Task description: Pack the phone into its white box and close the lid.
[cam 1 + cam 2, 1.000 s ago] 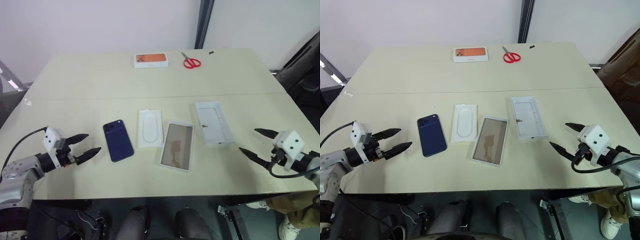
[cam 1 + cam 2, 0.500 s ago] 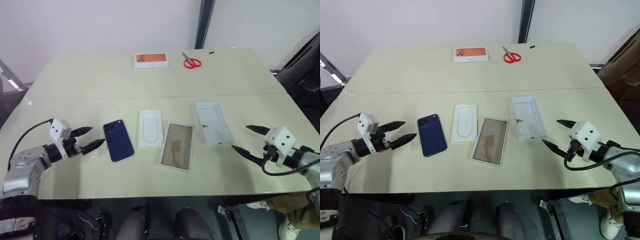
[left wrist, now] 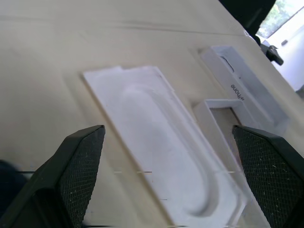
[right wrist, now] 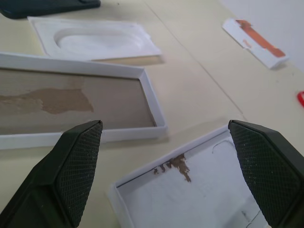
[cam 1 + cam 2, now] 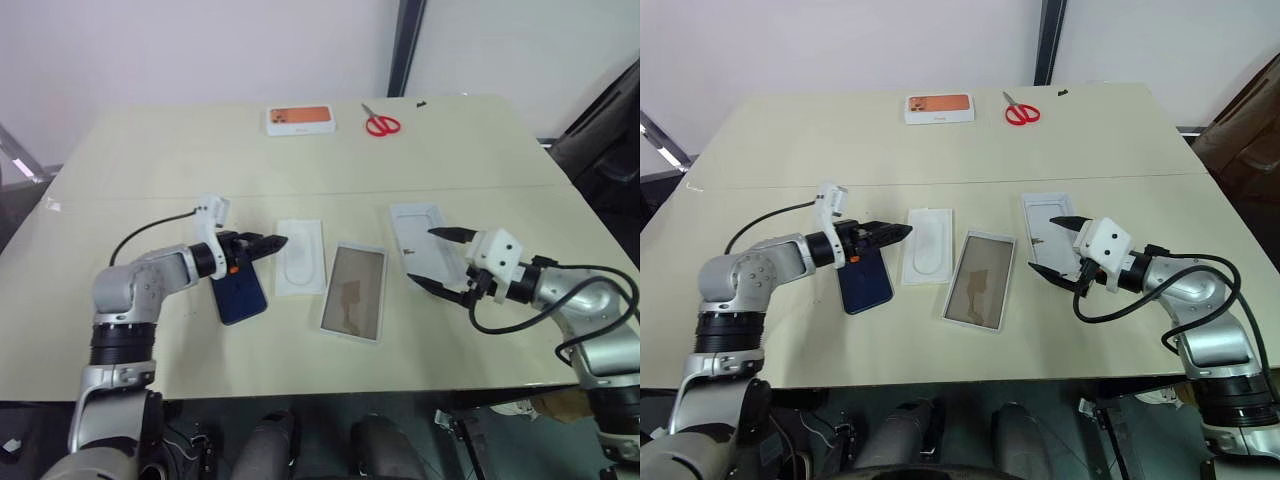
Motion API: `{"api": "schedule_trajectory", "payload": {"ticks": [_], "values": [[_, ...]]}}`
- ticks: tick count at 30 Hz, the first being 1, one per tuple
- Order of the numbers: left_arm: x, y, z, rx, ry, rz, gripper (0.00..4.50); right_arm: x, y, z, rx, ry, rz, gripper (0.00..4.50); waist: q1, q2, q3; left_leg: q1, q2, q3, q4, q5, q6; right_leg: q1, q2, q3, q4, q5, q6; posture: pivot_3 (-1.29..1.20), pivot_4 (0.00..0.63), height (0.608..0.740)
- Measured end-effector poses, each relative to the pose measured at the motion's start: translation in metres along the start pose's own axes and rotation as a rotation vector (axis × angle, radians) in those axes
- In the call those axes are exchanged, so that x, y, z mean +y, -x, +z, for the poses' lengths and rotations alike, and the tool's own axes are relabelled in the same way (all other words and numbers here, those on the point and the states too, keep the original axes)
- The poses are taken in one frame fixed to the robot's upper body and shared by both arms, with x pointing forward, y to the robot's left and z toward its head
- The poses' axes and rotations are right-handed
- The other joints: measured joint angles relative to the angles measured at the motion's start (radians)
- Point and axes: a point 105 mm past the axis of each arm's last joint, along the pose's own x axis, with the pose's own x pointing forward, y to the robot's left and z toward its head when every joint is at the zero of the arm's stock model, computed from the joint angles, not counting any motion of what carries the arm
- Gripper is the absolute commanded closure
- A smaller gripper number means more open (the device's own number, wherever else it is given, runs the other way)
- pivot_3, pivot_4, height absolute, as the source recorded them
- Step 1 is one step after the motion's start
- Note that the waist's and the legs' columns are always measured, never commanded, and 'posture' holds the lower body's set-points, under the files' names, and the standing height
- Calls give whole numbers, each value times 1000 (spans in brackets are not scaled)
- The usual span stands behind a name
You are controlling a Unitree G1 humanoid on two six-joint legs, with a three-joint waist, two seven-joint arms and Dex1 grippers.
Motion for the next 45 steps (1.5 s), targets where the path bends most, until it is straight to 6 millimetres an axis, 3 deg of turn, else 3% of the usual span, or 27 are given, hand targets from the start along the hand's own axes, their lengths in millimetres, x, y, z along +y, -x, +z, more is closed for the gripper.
{"api": "schedule_trajectory", "payload": {"ticks": [18, 27, 31, 37, 45], "values": [[7, -12, -10, 105, 97, 124, 0, 3, 0, -7, 14, 2, -24, 58, 4, 0, 0, 0, 0, 0, 1, 2, -3, 1, 0, 0, 0, 0, 0, 0, 150, 734], [-8, -26, -15, 135, 253, 92, 0, 3, -4, -6, 4, 4, -47, 58, 6, 0, 0, 0, 0, 0, 2, 2, -3, 1, 0, 0, 0, 0, 0, 0, 150, 734], [-7, -28, -19, 142, 297, 91, 1323, 3, -4, -7, 3, 4, -50, 0, 8, 0, 0, 0, 0, 0, 3, 2, -3, 2, 0, 0, 0, 0, 0, 0, 150, 734], [0, -26, -33, 168, 351, 107, 4478, 2, -4, -7, 5, 5, -54, 0, 6, 0, 0, 0, 0, 0, 3, 2, -3, 1, 0, 0, 0, 0, 0, 0, 150, 734], [1, -25, -31, 156, 350, 109, 4478, 2, -4, -7, 10, 9, -57, 0, 6, 0, 0, 0, 0, 0, 3, 2, -3, 1, 0, 0, 0, 0, 0, 0, 150, 734]]}}
